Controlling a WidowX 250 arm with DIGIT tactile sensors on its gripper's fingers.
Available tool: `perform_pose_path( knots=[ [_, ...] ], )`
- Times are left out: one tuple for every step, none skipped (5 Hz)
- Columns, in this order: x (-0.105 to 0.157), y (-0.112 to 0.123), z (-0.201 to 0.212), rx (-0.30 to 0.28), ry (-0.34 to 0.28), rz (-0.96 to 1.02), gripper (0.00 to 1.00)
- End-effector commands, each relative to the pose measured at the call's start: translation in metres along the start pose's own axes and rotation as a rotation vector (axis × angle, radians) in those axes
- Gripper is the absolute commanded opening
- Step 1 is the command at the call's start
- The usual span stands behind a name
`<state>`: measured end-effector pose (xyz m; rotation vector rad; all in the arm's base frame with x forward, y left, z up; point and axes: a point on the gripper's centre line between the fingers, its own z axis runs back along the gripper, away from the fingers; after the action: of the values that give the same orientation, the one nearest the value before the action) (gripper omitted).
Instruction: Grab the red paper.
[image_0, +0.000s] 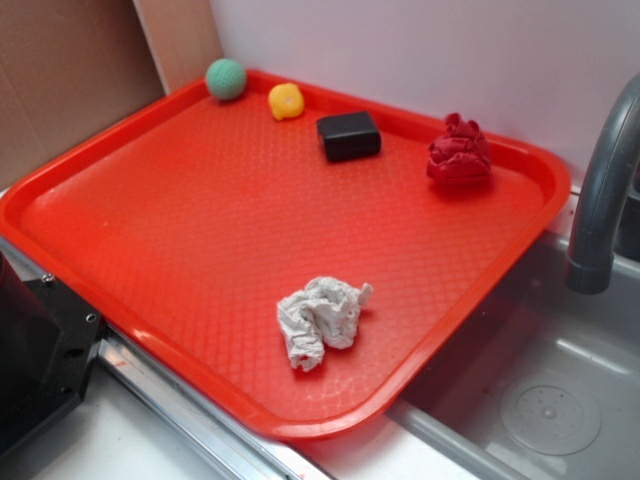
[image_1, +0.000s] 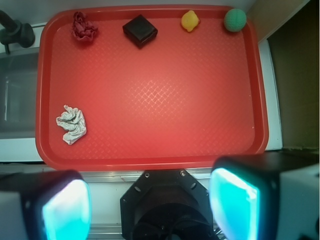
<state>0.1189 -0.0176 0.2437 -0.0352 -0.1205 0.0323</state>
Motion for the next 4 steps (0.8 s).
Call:
perform_pose_path(
  knots=[
    [0.0, 0.0, 0.0, 0.0, 0.0, 0.0, 1.0],
    [0.035, -0.01, -0.052, -0.014, -0.057, -0.067, 1.0],
    [0.065, -0.035, -0.071, -0.017, -0.15, -0.113, 1.0],
    [0.093, -0.058, -0.083, -0.053, -0.206, -0.137, 1.0]
  ],
)
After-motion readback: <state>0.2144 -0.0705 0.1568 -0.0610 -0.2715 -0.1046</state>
